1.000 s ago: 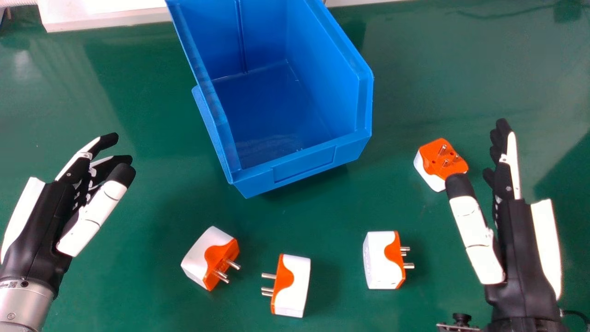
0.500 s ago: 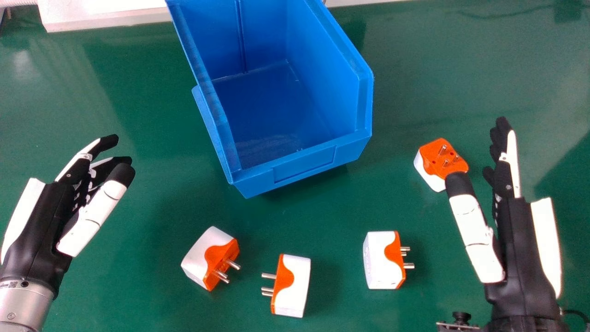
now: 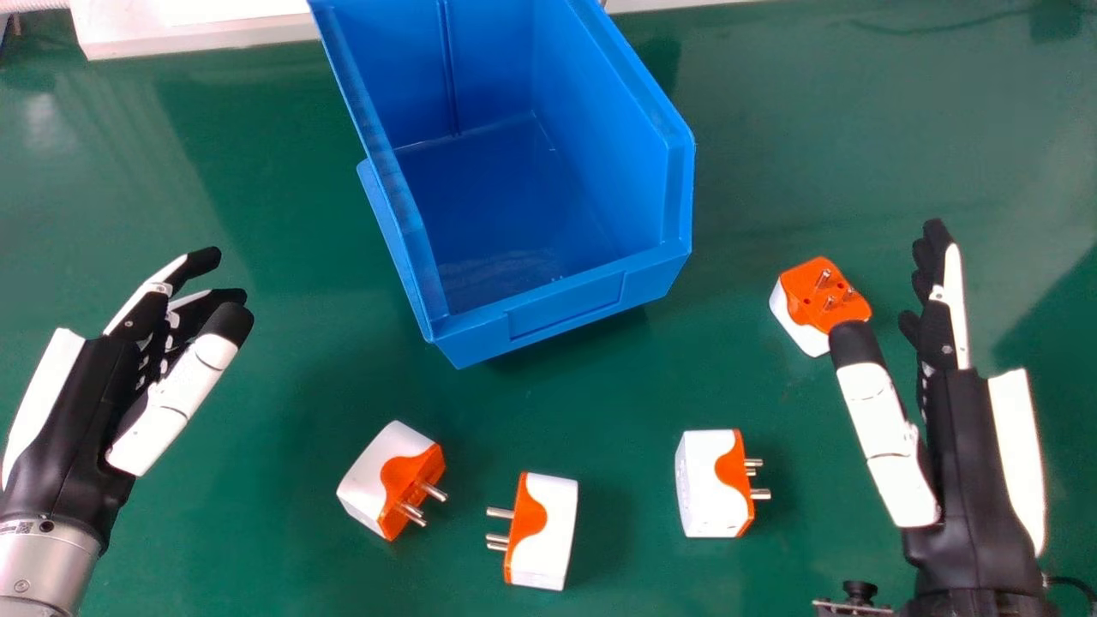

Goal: Pick all objects and put in blue box

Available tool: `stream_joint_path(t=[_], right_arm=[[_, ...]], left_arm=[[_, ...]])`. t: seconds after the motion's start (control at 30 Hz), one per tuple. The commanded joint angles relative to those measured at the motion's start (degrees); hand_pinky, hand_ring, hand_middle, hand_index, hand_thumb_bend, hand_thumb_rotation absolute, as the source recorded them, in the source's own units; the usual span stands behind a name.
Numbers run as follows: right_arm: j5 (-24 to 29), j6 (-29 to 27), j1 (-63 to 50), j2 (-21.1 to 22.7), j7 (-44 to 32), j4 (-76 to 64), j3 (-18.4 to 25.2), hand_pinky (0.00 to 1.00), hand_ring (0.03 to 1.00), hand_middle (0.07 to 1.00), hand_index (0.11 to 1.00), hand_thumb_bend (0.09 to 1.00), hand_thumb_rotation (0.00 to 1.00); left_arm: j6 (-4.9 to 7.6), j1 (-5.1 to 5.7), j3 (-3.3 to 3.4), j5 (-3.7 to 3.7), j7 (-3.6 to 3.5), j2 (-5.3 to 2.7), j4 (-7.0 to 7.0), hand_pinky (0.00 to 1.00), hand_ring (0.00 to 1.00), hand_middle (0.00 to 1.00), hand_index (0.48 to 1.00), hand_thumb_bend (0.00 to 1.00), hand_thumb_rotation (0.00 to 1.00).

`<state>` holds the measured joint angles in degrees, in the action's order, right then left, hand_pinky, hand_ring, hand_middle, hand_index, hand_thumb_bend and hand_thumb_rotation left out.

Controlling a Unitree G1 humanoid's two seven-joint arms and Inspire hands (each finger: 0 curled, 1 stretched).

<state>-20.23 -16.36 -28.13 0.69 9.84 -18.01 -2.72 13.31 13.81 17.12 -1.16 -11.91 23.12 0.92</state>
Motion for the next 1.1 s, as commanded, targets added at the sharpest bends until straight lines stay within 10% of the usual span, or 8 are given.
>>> stream_joint_path(t=[0.0,0.4,1.07], right_arm=[[-0.19,-0.83,0.19,0.3,0.87,-0.86,0.61,0.94,1.0,1.0,0.993,0.435,1.0],[-0.49,0.86,3.06,1.06,0.48,-0.55,1.75,0.94,1.0,1.0,0.995,0.441,1.0],[-8.34,4.75,-3.33,-1.97,4.47,-6.06,-5.53,0.92,0.997,1.0,0.993,0.382,0.94]], left_arm=[[0.04,0.25,-0.32,-0.28,0.78,-0.47,-1.79,0.8,0.82,0.82,0.888,0.74,0.86],[-2.35,0.06,-1.81,-1.01,1.47,-2.04,-3.68,0.81,0.83,0.82,0.891,0.71,0.86],[-5.7,2.13,-1.7,0.18,0.86,-2.83,-7.89,0.81,0.82,0.82,0.896,0.69,0.86]])
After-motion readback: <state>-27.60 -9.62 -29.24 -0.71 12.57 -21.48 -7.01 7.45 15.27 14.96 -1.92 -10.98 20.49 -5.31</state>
